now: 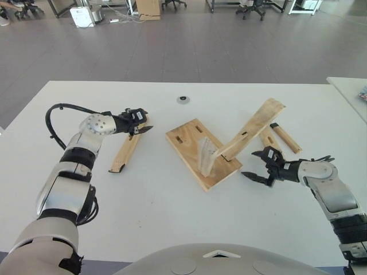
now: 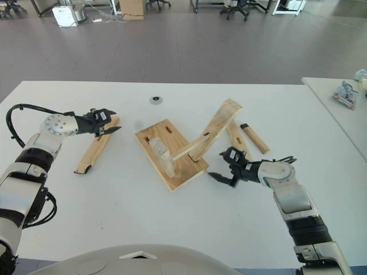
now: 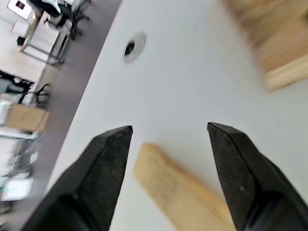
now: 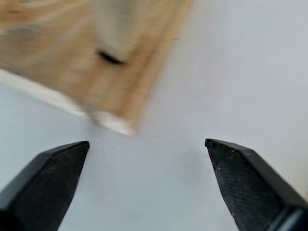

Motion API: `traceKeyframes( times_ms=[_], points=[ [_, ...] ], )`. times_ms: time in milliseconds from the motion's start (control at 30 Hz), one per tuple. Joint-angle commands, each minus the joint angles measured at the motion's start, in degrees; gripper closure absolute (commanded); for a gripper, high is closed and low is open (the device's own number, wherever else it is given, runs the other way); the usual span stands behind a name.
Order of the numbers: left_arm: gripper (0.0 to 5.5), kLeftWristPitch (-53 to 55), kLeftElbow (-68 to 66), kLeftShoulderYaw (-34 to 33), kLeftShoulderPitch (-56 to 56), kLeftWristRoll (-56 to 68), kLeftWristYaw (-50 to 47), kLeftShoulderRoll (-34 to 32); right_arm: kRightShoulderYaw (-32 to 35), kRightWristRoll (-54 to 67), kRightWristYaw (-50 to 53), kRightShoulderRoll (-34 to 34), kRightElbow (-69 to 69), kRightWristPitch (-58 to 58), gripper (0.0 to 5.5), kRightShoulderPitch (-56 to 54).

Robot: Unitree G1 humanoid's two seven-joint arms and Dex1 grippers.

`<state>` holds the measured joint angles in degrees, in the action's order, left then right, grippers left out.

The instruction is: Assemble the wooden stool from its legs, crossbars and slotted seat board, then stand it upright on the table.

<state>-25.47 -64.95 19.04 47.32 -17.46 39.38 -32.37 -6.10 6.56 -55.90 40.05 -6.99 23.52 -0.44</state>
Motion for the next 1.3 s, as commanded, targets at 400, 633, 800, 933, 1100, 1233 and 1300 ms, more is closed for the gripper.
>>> traceKeyframes(
  times_ms=[400, 633, 800, 933, 1100, 1233, 1300],
  points=[
    [2.63, -10.42, -11.94, 4.28, 2.17, -8.80, -9.03, 9.05, -3.61, 0.83, 0.57, 0.34, -3.46, 4.69, 0.99, 0.09],
    [2.63, -32.88, -9.37, 8.99, -2.53, -9.58, 1.10, 9.49, -2.65, -0.03, 6.08, -3.35, 1.94, 4.54, 0.99, -2.41],
    [2.63, -45.22, -5.15, 7.41, -6.66, 1.46, 14.41, 5.31, -1.64, -1.39, 8.10, -4.83, 10.00, 1.43, 0.99, -6.82],
    [2.63, -45.28, 9.92, 10.99, -13.89, 17.75, 25.37, 2.87, -1.14, -3.10, 10.58, -7.94, 22.20, -3.55, 0.99, -15.13],
    [2.63, -29.61, 42.52, 16.83, -27.45, 40.50, 39.63, -10.54, 0.33, -5.27, 15.50, -11.14, 37.91, -11.01, 0.99, -22.25],
    [2.63, -22.13, 42.22, 9.20, -24.43, 46.04, 42.86, -12.28, 2.19, -6.47, 20.25, -11.07, 44.15, -16.69, 0.99, -24.62],
    [2.63, -19.48, 39.95, 5.04, -24.08, 47.45, 42.98, -12.14, 2.67, -7.14, 21.79, -10.33, 45.08, -18.41, 0.99, -26.10]
  ],
)
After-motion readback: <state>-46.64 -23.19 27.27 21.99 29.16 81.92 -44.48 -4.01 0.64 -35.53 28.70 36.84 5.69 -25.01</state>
